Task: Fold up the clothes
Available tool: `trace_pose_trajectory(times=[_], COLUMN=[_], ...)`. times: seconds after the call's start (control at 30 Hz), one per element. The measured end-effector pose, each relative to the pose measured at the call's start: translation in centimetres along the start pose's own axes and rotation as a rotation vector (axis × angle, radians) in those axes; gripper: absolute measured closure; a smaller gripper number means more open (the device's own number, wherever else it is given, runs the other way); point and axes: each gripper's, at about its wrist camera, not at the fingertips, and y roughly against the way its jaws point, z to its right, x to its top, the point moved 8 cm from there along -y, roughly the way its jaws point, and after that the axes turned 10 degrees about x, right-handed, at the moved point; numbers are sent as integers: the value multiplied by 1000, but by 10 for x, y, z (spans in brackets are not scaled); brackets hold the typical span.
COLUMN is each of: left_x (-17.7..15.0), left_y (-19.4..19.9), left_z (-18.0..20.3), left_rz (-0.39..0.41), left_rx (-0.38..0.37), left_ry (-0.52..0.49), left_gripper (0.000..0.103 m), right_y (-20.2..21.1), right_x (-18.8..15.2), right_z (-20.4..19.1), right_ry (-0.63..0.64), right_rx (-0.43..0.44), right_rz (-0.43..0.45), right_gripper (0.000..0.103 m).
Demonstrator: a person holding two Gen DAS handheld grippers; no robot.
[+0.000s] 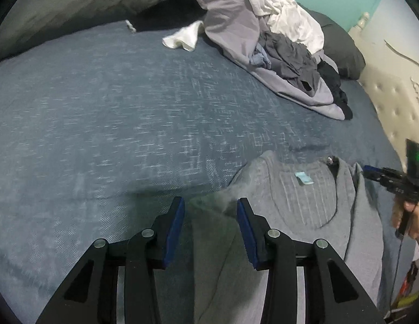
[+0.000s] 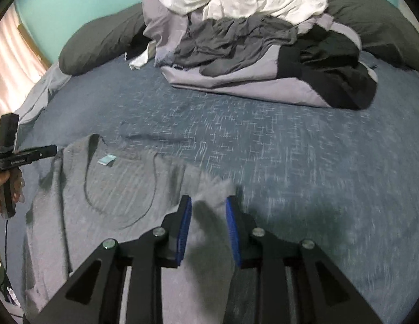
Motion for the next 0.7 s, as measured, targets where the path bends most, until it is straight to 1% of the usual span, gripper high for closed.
trace_pose_trajectory(times=[0.07,0.2,0.23,0.27,0.33,0.4,0.43,0.47,0.5,0.53,0.57,0.63,0.7], left_x=[2,2,2,1,-1,-3,-3,-3,-3,-3,-3,-2,0], left_y=[-6,-17,-20,-23,-26,-28,-29,-30,-30,-29,-28,-26,-21], left_z=[4,8,8,7,7,7,7,6,6,5,5,5,4], left_rz=[-2,-22,-26,-30,-38,-39,-39,-40,-38,-33,-29,-19,-5], left_rx=[-4,-20,-12,-7,-22,-30,-26,-25,-21,-12,-8,9,31], left_ry=[-22,-67,-78,-82,-75,-77,-80,-80,-78,-77,-77,-81,-86], left_gripper=[59,58,58,58,58,60,67,83,85,90,93,94,95], right_y=[-14,-32,-37,-41,-47,-50,-51,-51,-51,-52,-53,-52,-45], right_x=[5,14,14,15,15,14,13,12,11,10,10,10,14], right_z=[3,8,10,11,14,13,12,10,9,7,6,4,0], right_ry=[29,45,44,45,51,55,60,78,98,117,123,143,168], right_rx=[-15,-3,-5,-7,-9,9,19,14,5,-6,-7,-26,-58], right_rz=[-35,-71,-84,-97,-118,-127,-129,-129,-130,-134,-138,-128,-85], right_gripper=[77,77,77,77,77,77,77,77,79,87,92,97,99])
